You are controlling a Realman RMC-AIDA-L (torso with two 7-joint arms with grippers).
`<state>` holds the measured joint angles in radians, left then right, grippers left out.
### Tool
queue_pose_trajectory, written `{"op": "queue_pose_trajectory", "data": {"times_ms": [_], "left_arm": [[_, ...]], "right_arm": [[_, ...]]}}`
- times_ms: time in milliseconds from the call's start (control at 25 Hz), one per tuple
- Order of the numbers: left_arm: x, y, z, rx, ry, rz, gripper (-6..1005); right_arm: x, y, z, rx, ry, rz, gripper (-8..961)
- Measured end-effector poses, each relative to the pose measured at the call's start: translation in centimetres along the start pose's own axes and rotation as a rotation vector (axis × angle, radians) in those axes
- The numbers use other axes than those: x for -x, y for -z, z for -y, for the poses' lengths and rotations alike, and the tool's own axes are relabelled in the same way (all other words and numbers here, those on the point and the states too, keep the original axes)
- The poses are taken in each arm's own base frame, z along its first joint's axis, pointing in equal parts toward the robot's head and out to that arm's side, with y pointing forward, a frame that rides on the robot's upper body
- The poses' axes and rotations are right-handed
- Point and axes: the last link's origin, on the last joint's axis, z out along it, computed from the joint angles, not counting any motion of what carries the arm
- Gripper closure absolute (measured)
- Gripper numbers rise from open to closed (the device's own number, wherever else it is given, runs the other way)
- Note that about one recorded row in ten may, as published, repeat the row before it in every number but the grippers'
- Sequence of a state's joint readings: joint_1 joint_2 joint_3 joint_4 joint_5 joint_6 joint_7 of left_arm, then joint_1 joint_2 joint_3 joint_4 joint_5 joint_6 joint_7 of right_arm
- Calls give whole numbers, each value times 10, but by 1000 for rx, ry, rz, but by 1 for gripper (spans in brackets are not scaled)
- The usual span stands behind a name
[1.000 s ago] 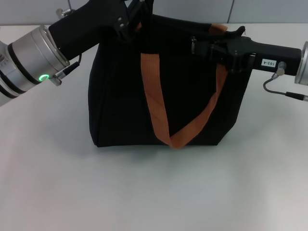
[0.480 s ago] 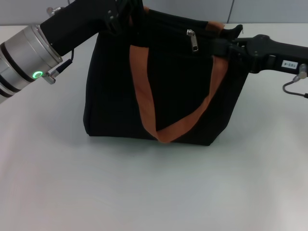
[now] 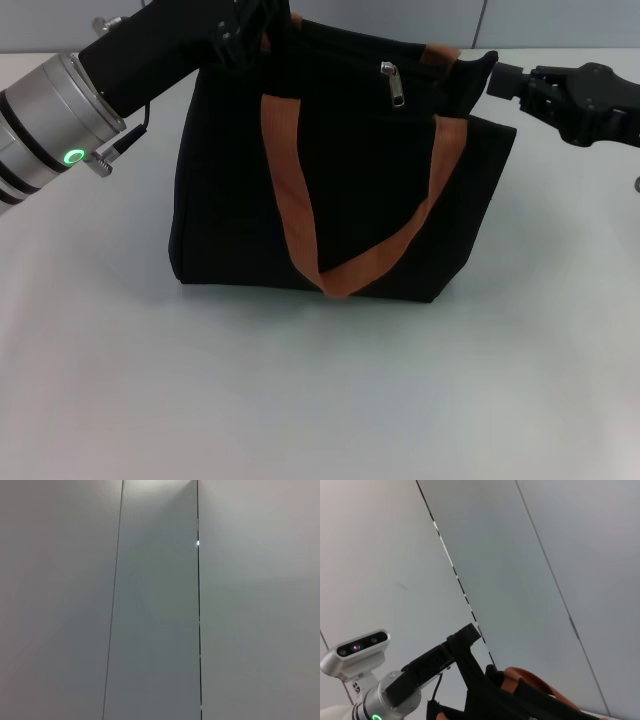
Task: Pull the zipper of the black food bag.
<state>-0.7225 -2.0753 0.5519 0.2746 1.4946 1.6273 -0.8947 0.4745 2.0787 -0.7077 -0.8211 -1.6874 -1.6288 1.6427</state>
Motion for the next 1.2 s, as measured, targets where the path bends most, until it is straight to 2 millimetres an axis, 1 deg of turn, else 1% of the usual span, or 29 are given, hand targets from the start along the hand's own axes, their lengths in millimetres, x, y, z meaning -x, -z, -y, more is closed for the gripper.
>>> {"op": "queue_pose_trajectory", "data": {"times_ms": [200, 320, 480, 560, 600, 640, 680, 960, 1120, 1200], "left_arm": [[0, -1, 0, 3, 0, 0, 977], [0, -2, -1, 10, -1, -1, 977], [0, -4, -3, 19, 1, -3, 977], [0, -6, -3, 25, 4, -4, 977], [0, -7, -4, 28, 7, -5, 977], [0, -8, -5, 32, 10, -7, 977], [0, -8, -5, 34, 12, -8, 977], [0, -7, -7, 42, 16, -16, 977], [-1, -7, -9, 56, 16, -25, 976], [-1, -8, -10, 61, 16, -23, 976]], "right_arm": [[-1, 7, -2, 5, 2, 15, 940], [-1, 7, -5, 26, 6, 19, 938], [3, -3, -7, 60, 17, 10, 936], [4, -9, -7, 73, 13, 6, 935], [3, -18, -5, 79, 2, -4, 934], [3, -18, -5, 79, 2, -4, 934], [2, -22, -5, 81, -1, -10, 933], [-6, -51, 5, 29, -7, -80, 714], [-8, -63, 3, 53, -16, -93, 595], [-9, -66, 1, 67, -8, -105, 612]]}}
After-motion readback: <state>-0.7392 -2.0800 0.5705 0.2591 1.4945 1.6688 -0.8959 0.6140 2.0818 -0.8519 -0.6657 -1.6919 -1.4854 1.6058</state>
